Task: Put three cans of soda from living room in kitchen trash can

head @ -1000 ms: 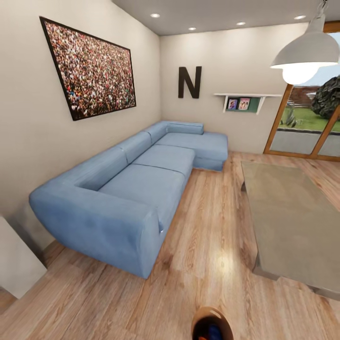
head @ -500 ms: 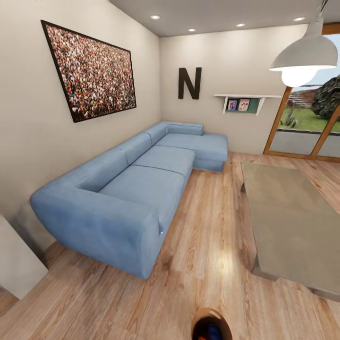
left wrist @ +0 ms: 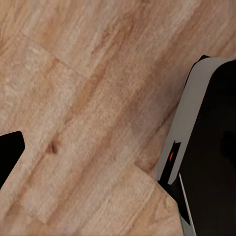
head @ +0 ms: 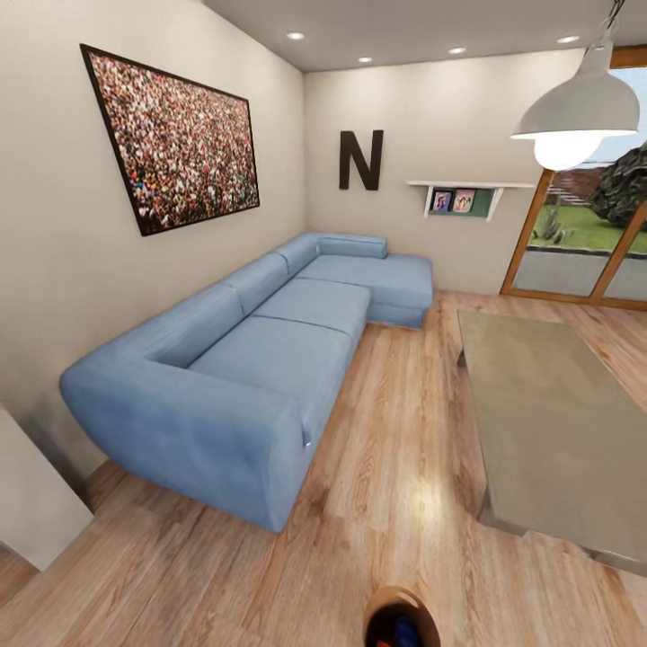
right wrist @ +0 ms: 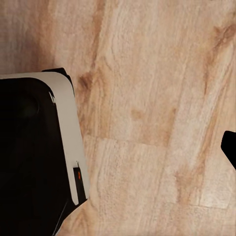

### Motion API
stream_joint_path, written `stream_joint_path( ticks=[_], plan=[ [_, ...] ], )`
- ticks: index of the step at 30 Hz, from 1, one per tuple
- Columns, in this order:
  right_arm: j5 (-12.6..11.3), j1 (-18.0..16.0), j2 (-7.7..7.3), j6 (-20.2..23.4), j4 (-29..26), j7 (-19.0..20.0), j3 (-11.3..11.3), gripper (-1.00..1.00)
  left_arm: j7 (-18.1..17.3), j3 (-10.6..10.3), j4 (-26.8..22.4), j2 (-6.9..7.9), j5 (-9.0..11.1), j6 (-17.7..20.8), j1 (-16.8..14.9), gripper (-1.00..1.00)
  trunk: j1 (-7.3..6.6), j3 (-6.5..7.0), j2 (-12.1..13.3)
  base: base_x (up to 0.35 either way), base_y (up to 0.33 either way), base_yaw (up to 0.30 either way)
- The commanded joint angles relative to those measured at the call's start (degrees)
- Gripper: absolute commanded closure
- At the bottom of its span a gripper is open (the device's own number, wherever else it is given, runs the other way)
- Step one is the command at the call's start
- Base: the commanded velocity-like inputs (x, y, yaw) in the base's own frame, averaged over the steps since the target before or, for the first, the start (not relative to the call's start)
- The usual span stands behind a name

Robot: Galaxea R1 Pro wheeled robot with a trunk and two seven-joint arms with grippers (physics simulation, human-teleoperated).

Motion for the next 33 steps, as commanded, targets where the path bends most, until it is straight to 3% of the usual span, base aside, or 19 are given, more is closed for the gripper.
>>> stream_joint_path(
  ticks=[1, 5, 24, 33],
  plan=[
    [0.0, -0.01, 0.02, 0.0, -0.04, 0.0, 0.01, -1.0, 0.0, 0.0, -0.01, -0.02, 0.0, -0.08, 0.0, -1.0, -0.23, 0.19, 0.42, 0.0, 0.0, 0.0],
    [-0.07, -0.04, 0.07, 0.0, -0.17, 0.0, 0.02, -1.0, -0.09, 0.08, -0.04, -0.08, 0.0, -0.2, -0.04, -1.0, -1.11, 0.9, 2.02, 0.0, 0.0, 0.0],
    [-0.22, -0.13, 0.41, -0.01, -1.73, -0.01, -0.08, -1.0, 0.26, 0.43, -0.1, -0.23, 0.38, 0.23, -0.41, -1.0, -1.11, 0.9, 2.02, 0.0, 0.0, 0.0],
    [-0.18, -0.1, 0.52, 0.0, -1.67, 0.0, -0.06, -1.0, 0.26, 0.43, -0.14, -1.46, 0.36, 0.24, -0.44, -1.0, -1.11, 0.9, 2.02, 0.0, 0.0, 0.0]
  ],
)
